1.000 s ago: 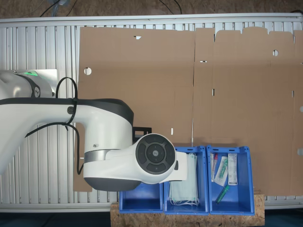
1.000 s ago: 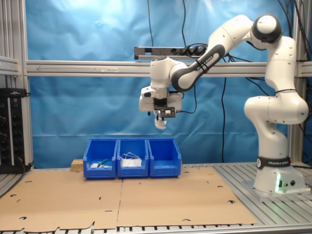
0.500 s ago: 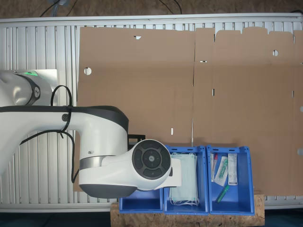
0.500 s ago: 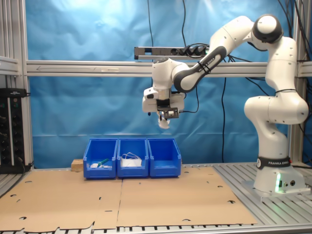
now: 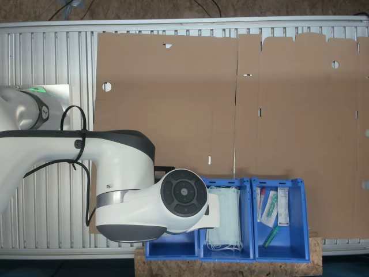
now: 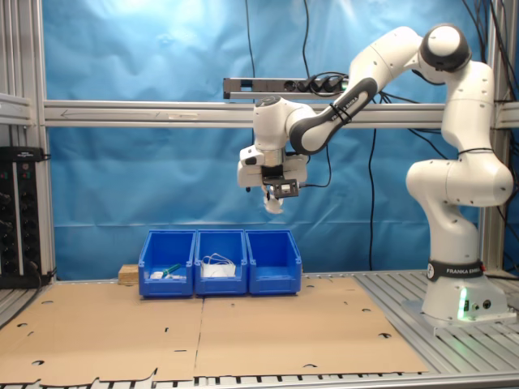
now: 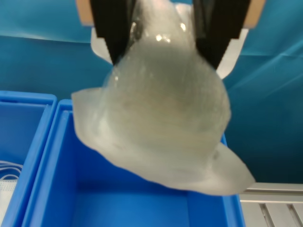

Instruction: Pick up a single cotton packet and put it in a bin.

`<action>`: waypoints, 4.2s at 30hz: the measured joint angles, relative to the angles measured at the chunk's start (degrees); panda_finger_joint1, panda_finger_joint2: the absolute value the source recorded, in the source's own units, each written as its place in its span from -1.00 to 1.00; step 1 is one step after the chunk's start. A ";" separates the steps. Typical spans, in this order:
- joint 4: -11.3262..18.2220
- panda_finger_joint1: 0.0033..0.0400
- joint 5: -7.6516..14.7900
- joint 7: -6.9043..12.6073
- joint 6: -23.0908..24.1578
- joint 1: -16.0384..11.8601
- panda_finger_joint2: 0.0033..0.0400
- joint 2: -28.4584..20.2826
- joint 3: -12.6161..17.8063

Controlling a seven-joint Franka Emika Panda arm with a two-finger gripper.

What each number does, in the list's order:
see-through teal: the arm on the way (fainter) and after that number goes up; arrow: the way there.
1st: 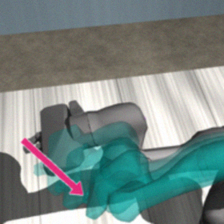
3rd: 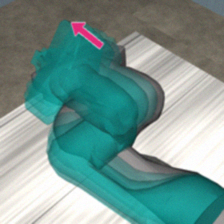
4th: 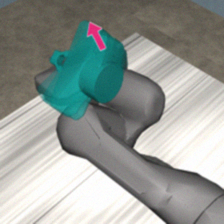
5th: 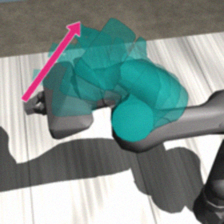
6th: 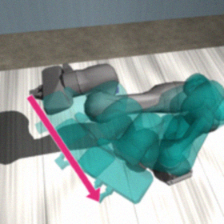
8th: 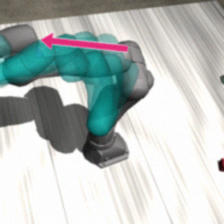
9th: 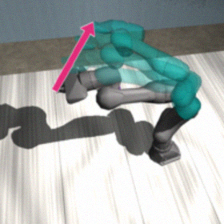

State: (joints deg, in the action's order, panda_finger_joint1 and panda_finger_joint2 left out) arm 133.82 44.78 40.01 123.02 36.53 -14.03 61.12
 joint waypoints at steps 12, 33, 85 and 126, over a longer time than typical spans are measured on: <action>0.00 -0.78 0.18 1.38 -0.01 0.00 -0.78 0.00 0.00; 0.00 -0.78 0.21 2.77 -0.01 0.00 -0.78 0.00 0.00; 0.00 1.00 0.21 3.66 -0.01 0.00 1.00 0.00 0.00; 0.00 1.00 0.21 3.66 -0.01 0.00 1.00 0.00 0.00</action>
State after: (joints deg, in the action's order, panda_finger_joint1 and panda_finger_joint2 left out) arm 133.82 44.99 43.67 123.02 36.53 -14.04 61.12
